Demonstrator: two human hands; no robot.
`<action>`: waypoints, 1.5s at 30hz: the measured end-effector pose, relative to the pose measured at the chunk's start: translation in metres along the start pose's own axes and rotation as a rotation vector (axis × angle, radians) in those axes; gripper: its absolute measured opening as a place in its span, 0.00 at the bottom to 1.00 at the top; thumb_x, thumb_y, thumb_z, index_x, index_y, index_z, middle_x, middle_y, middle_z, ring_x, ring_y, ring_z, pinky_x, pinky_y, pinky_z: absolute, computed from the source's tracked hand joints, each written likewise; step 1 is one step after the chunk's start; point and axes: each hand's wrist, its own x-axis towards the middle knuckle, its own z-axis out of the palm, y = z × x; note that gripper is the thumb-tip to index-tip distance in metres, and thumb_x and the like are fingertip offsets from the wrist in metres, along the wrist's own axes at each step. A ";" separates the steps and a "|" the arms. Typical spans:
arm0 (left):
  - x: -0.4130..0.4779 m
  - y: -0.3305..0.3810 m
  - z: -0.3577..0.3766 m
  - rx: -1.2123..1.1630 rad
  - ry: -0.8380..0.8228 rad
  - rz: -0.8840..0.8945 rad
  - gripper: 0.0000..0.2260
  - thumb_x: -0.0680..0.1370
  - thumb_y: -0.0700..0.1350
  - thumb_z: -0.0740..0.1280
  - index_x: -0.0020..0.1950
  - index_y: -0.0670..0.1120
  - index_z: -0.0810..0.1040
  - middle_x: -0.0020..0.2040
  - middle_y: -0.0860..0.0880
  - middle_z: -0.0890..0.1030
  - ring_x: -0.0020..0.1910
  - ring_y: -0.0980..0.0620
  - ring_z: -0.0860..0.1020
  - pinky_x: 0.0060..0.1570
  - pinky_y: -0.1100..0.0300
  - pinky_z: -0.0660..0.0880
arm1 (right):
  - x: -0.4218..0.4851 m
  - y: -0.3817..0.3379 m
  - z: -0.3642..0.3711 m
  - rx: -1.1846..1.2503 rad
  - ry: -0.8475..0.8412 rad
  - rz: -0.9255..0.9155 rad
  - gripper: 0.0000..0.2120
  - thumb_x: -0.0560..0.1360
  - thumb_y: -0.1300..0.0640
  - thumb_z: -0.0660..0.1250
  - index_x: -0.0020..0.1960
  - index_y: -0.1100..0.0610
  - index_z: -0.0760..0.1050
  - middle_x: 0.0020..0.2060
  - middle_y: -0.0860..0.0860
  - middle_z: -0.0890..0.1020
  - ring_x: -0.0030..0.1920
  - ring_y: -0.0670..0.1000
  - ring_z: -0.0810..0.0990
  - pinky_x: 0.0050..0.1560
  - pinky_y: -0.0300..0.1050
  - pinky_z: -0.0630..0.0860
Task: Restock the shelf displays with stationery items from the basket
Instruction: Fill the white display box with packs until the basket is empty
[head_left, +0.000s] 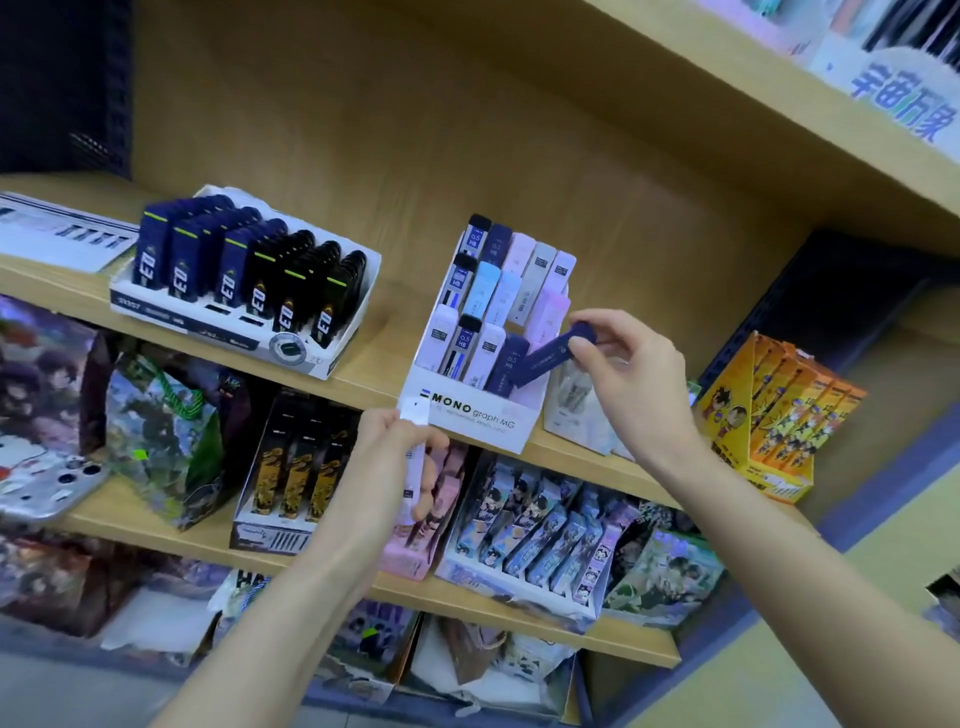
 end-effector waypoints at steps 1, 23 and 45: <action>-0.004 0.002 -0.001 0.009 0.010 0.038 0.06 0.81 0.38 0.55 0.52 0.37 0.70 0.21 0.49 0.72 0.17 0.53 0.66 0.21 0.60 0.63 | 0.003 -0.001 0.004 -0.029 -0.019 -0.014 0.09 0.77 0.62 0.66 0.54 0.53 0.78 0.41 0.42 0.79 0.43 0.45 0.78 0.45 0.27 0.72; -0.025 0.009 -0.011 0.361 -0.109 0.449 0.13 0.73 0.36 0.71 0.48 0.55 0.81 0.45 0.54 0.81 0.38 0.60 0.76 0.39 0.70 0.73 | -0.048 -0.039 0.029 0.198 -0.461 0.159 0.10 0.80 0.54 0.59 0.48 0.56 0.78 0.32 0.48 0.80 0.32 0.44 0.80 0.40 0.39 0.79; -0.035 -0.002 0.008 0.591 -0.001 0.746 0.17 0.76 0.39 0.69 0.55 0.60 0.73 0.48 0.61 0.77 0.48 0.65 0.76 0.49 0.74 0.71 | -0.064 -0.025 0.007 0.152 -0.366 -0.024 0.09 0.76 0.57 0.67 0.49 0.44 0.70 0.38 0.45 0.79 0.40 0.42 0.78 0.43 0.35 0.76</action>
